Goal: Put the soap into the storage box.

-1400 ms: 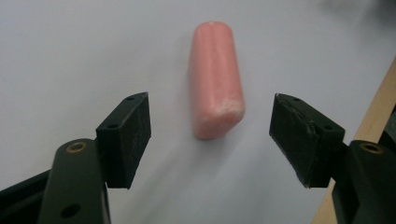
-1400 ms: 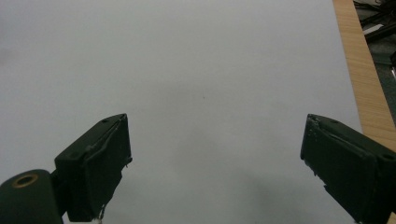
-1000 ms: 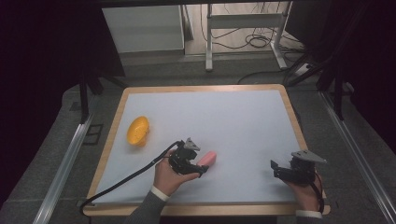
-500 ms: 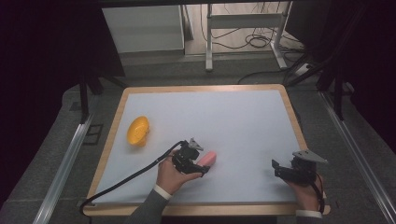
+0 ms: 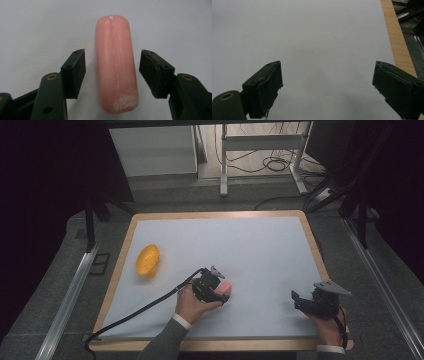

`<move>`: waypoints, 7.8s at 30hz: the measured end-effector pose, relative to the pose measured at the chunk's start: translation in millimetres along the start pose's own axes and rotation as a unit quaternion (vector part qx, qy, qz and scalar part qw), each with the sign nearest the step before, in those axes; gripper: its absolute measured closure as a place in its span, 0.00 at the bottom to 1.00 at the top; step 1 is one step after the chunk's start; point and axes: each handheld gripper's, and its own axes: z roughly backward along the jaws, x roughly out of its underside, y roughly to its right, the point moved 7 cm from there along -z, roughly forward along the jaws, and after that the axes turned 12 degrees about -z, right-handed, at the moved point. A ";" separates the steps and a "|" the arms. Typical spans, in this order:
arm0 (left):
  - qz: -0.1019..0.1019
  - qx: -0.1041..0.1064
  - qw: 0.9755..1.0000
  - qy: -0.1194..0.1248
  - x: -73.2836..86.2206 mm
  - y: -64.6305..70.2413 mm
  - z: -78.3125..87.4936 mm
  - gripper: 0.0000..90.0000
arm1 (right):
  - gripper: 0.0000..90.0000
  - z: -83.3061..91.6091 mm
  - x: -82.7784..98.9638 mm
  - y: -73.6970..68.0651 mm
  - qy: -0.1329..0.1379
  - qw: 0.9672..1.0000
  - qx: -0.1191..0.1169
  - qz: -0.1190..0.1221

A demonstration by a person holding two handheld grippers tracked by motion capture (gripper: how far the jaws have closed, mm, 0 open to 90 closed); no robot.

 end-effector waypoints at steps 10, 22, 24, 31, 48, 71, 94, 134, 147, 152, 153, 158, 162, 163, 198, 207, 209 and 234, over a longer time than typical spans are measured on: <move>-0.004 -0.008 1.000 -0.014 3.5 -0.6 -9.2 0.65 | 0.10 0.1 -0.3 0.7 0.003 1.000 0.004 -0.002; -0.011 -0.016 1.000 -0.012 2.9 -5.2 -2.0 0.67 | 0.10 2.1 -2.3 3.0 0.012 1.000 0.009 -0.005; -0.013 -0.018 1.000 -0.013 2.4 -8.1 3.9 0.67 | 0.10 2.6 -2.5 3.6 0.012 1.000 0.008 -0.006; -0.018 -0.025 0.999 -0.014 2.7 -12.3 14.9 0.67 | 0.10 2.8 -2.8 3.9 0.015 1.000 0.008 -0.007; -0.007 -0.039 0.999 -0.005 17.2 -31.8 37.1 0.67 | 0.10 1.7 -1.5 5.0 0.011 1.000 0.011 -0.007; 0.024 -0.068 0.997 0.015 36.9 -64.0 68.5 0.67 | 0.10 1.2 -0.8 5.5 0.010 1.000 0.013 -0.007; 0.060 -0.106 0.992 0.033 62.9 -95.7 103.8 0.67 | 0.10 0.3 1.1 5.7 0.005 1.000 0.014 -0.007; 0.123 -0.166 0.976 0.071 84.0 -140.6 141.7 0.67 | 0.10 0.2 2.2 7.5 0.004 1.000 0.017 -0.007; 0.141 -0.177 0.971 0.075 93.1 -156.4 152.4 0.67 | 0.10 0.1 2.3 7.5 0.003 1.000 0.017 -0.008; 0.148 -0.185 0.968 0.080 96.3 -162.3 154.8 0.67 | 0.10 0.5 2.0 7.2 0.003 1.000 0.019 -0.008; 0.151 -0.187 0.967 0.083 96.6 -163.4 154.8 0.67 | 0.10 0.5 2.1 7.5 0.003 1.000 0.019 -0.009; 0.156 -0.189 0.966 0.083 99.1 -166.7 155.1 0.67 | 0.10 0.4 2.2 8.7 0.005 1.000 0.022 -0.010; 0.161 -0.194 0.963 0.093 101.0 -170.5 157.4 0.67 | 0.10 0.8 1.7 8.1 0.005 1.000 0.020 -0.007; 0.162 -0.192 0.963 0.093 101.6 -171.2 157.6 0.67 | 0.10 0.8 1.7 8.1 0.005 1.000 0.020 -0.007; 0.198 -0.194 0.960 0.046 126.5 -202.2 110.2 0.67 | 0.10 0.2 2.8 9.9 0.004 1.000 0.025 -0.009; 0.204 -0.193 0.959 0.041 130.0 -203.8 100.1 0.67 | 0.10 0.0 3.0 9.2 0.004 1.000 0.028 -0.006; 0.206 -0.192 0.959 0.043 130.4 -203.7 98.8 0.67 | 0.10 -0.1 3.1 9.4 0.004 1.000 0.028 -0.005; 0.149 -0.186 0.965 0.109 111.7 -163.8 139.6 0.27 | 0.10 0.1 3.5 8.2 0.002 1.000 0.026 -0.003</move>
